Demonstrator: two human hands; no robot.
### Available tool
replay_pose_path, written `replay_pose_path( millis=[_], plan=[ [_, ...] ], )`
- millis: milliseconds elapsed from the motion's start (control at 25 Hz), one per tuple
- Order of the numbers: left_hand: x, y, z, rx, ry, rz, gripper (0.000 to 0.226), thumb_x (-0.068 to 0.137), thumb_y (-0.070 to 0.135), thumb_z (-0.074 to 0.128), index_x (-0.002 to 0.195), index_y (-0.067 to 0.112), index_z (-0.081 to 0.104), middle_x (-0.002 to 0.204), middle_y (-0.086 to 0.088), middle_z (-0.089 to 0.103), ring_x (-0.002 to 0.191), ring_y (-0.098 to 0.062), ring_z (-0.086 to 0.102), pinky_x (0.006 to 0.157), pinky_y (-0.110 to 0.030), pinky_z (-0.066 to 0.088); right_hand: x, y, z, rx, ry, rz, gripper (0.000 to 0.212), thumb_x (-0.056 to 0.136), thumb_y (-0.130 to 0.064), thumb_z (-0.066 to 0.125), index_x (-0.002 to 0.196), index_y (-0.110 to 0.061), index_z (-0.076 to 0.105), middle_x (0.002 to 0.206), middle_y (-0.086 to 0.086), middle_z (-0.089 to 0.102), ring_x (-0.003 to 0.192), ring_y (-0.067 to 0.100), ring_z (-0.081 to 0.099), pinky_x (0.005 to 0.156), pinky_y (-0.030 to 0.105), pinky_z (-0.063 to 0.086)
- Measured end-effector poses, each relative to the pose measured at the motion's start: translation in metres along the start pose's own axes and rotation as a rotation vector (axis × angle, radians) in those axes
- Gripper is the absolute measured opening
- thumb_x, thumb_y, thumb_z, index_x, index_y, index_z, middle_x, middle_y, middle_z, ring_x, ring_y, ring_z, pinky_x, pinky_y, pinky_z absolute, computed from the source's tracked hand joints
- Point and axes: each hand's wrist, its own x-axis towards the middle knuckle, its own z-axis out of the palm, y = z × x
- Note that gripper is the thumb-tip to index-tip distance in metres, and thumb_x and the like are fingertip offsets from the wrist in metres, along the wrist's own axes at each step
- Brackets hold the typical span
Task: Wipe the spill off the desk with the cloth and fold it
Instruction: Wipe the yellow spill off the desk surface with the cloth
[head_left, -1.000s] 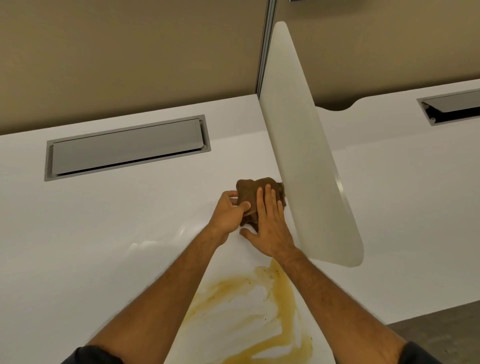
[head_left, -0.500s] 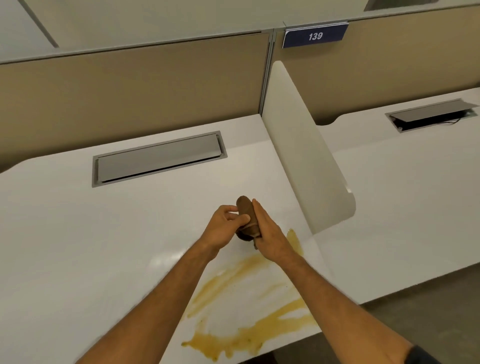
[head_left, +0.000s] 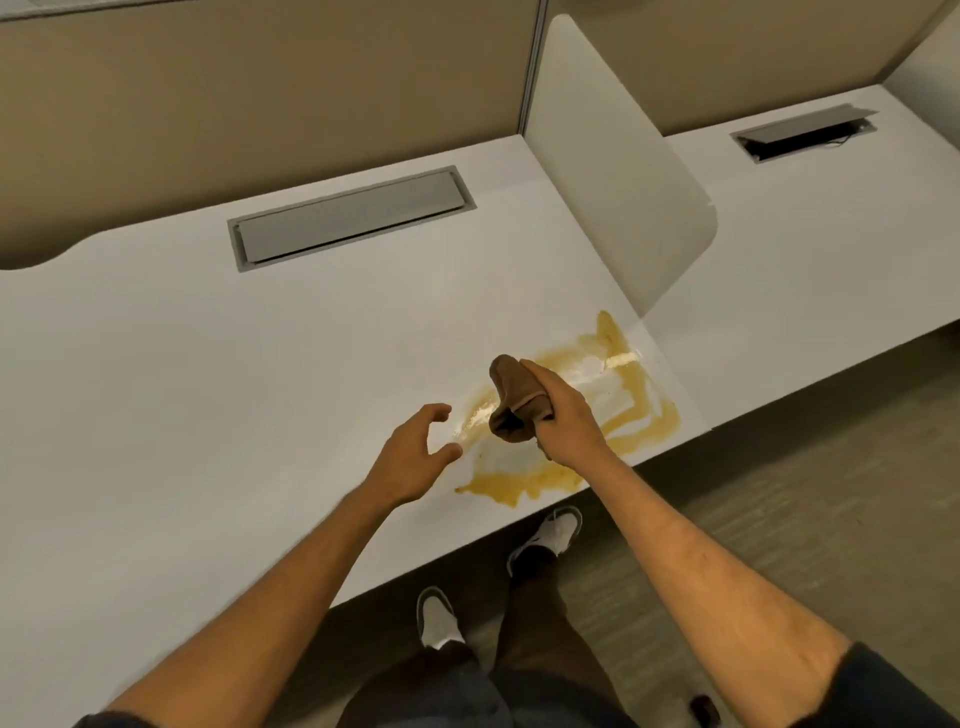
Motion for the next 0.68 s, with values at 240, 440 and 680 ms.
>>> replay_pose_path(
  millis=[240,440,680],
  plan=[
    [-0.023,-0.07,0.026,0.279,-0.068,0.022,0.08,0.102,0.046,0.06,0.166,0.024,0.018,0.176,-0.001,0.014,0.161,-0.027,0.018,0.128,-0.043,0.019,-0.047,0.009,0.035,-0.054,-0.042,0.046,0.068,0.095,0.004,0.046,0.155,-0.029,0.038,0.155,-0.001,0.047,0.141,0.023,0.046,0.118,0.048,0.039],
    [-0.007,-0.121,0.051,0.5,-0.074,0.11,0.084,0.106,0.054,0.042,0.167,0.02,-0.006,0.172,0.001,-0.02,0.162,-0.023,-0.012,0.127,-0.041,-0.008,-0.044,0.043,0.083,-0.56,-0.036,-0.11,0.083,0.089,-0.002,0.069,0.159,-0.016,0.026,0.167,0.012,0.024,0.153,0.038,0.021,0.121,0.057,0.025],
    [-0.005,-0.152,0.072,0.675,0.041,0.194,0.081,0.103,0.064,0.017,0.166,0.023,-0.012,0.174,-0.001,-0.019,0.162,-0.02,-0.016,0.13,-0.045,-0.004,-0.056,0.092,0.14,-0.74,-0.198,-0.09,0.092,0.093,-0.053,0.046,0.161,-0.025,-0.009,0.171,0.013,-0.008,0.155,0.038,-0.016,0.121,0.066,-0.007]
  ],
)
